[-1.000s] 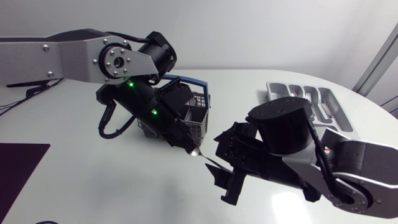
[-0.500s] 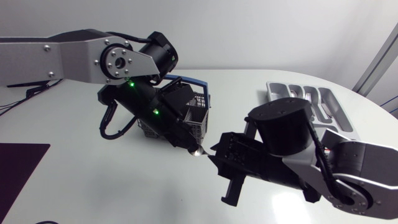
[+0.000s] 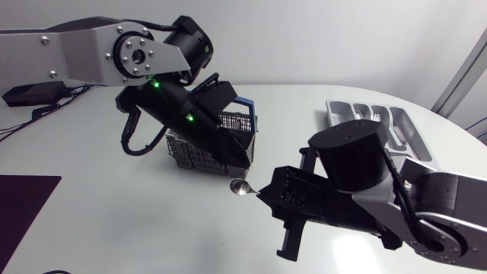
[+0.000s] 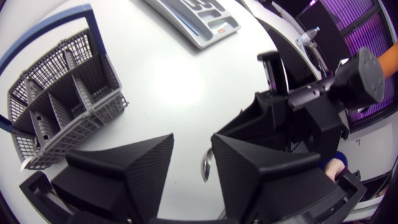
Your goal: Unload the cutlery basket into the drawer organizer.
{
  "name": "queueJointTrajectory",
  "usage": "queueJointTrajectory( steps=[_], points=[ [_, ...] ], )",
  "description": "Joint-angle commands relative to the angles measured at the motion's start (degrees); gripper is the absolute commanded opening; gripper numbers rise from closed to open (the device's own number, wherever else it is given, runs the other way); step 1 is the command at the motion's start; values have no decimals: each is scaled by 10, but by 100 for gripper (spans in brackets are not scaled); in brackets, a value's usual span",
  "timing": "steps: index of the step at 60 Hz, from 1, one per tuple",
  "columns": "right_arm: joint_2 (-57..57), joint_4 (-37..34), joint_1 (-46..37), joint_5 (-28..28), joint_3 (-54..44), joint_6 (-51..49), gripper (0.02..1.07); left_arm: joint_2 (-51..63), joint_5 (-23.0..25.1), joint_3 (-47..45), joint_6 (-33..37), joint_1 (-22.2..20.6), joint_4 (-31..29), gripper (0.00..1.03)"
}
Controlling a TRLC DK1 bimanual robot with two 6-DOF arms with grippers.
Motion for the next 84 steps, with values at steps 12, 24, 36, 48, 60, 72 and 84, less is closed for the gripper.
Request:
queueJointTrajectory(
  steps=[12,24,36,48,60,72,84],
  points=[
    [-27,-59,-76,-81,-24,-37,9,-35,-13,25,-18,57,55,85],
    [-47,-133,-230,-192,-21,-139,10,-58,-131,-26,56,89,92,84],
    [4,-193,-408,-266,-3,-304,10,-76,-181,-80,128,122,131,84],
    [141,-243,-589,-303,58,-479,10,-86,-201,-115,168,135,159,84],
    [261,-275,-714,-302,157,-588,10,-92,-230,-139,191,128,179,84],
    [359,-285,-781,-270,246,-659,10,-104,-250,-155,221,121,189,84],
    [425,-288,-804,-222,316,-696,10,-115,-264,-175,259,120,203,84]
  ],
)
